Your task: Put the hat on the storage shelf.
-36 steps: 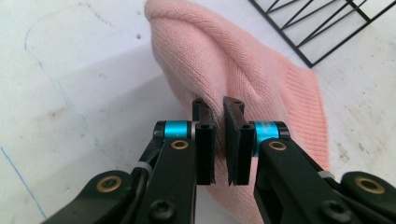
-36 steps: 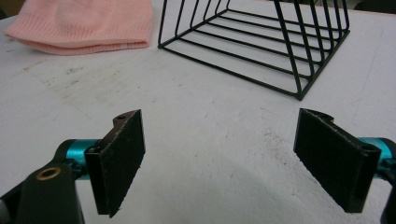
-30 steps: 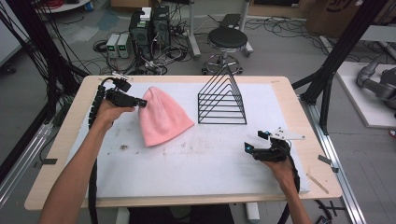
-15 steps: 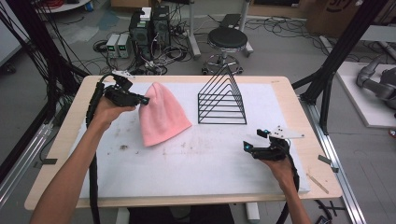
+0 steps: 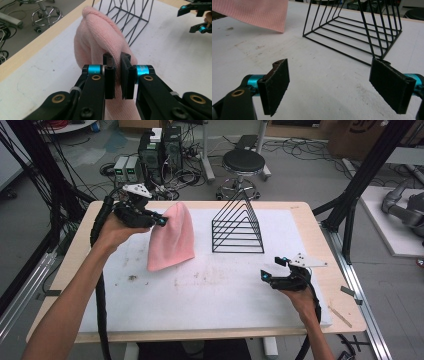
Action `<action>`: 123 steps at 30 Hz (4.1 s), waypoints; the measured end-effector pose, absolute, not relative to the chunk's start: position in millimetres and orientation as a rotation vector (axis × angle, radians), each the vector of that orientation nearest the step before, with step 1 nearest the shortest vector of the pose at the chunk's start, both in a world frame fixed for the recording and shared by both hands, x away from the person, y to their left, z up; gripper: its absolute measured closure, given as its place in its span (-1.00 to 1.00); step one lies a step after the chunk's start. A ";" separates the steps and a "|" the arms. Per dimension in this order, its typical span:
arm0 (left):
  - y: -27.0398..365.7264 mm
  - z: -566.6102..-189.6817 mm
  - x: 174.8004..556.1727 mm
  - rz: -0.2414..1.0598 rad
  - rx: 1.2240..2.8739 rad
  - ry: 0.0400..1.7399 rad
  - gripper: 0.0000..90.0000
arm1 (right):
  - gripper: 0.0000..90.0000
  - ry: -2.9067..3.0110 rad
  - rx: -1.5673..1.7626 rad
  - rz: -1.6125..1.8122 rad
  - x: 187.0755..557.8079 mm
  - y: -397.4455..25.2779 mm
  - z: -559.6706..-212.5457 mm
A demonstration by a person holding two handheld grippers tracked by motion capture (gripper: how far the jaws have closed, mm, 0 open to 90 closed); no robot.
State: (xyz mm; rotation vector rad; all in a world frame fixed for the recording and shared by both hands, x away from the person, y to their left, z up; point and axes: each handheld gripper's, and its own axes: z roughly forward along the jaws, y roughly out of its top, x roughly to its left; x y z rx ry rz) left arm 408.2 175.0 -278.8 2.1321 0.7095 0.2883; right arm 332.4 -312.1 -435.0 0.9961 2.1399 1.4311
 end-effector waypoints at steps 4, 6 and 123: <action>167.4 -268.6 402.8 0.297 2.159 0.659 0.85 | -0.63 2.151 0.969 1.440 334.0 -309.9 -432.9; 163.8 -263.7 399.9 0.300 2.159 0.633 0.85 | -0.63 2.159 0.960 1.447 335.1 -308.5 -432.0; 63.9 -181.6 410.5 0.372 2.011 0.176 0.85 | 0.87 2.528 0.412 1.442 388.3 -281.3 -287.7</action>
